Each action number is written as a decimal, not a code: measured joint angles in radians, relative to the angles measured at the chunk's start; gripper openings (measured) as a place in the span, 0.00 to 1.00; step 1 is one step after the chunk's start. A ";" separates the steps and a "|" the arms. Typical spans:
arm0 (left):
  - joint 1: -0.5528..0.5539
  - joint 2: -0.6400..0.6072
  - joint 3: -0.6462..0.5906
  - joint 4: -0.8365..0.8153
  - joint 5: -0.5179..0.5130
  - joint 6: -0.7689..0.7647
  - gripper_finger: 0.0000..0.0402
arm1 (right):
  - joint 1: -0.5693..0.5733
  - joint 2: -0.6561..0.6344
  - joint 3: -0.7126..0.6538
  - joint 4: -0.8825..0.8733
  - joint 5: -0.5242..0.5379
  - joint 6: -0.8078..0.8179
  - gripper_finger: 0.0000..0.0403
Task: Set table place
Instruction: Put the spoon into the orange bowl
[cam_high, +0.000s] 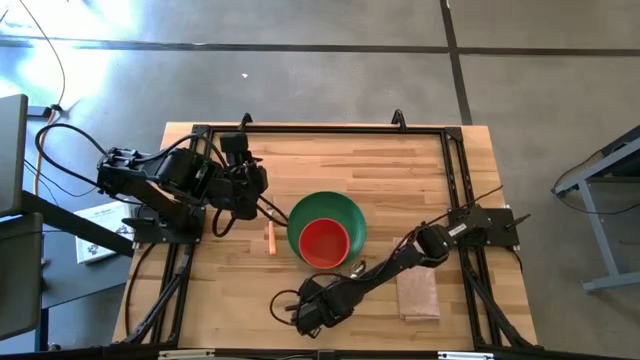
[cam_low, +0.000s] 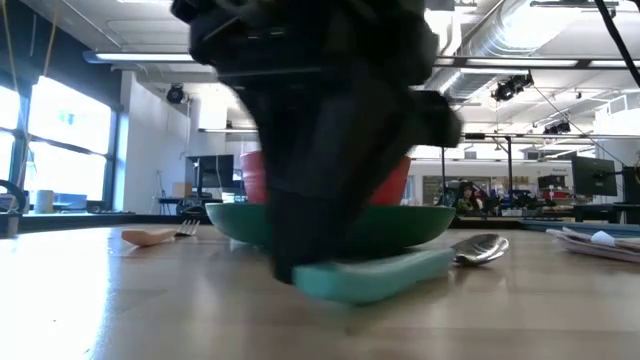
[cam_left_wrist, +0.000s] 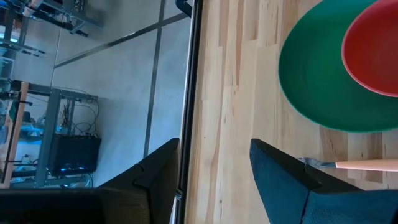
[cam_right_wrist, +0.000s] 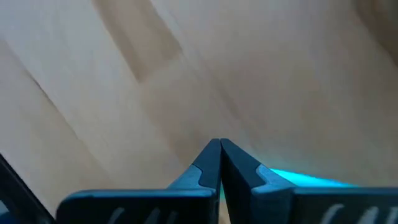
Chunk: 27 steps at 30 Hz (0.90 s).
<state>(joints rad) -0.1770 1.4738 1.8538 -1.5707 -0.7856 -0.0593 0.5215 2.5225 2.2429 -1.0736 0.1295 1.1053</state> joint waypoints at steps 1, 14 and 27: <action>0.000 0.000 0.000 0.000 0.000 0.000 0.46 | 0.005 0.000 0.000 -0.016 -0.010 0.008 0.00; 0.000 0.000 0.000 0.000 0.000 0.000 0.46 | 0.070 -0.003 0.000 -0.177 -0.124 0.149 0.00; 0.000 0.000 0.000 0.000 0.000 0.003 0.46 | 0.118 -0.099 0.001 -0.250 -0.058 0.347 0.00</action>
<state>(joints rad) -0.1772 1.4738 1.8538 -1.5708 -0.7856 -0.0566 0.6391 2.4235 2.2438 -1.3235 0.0718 1.4522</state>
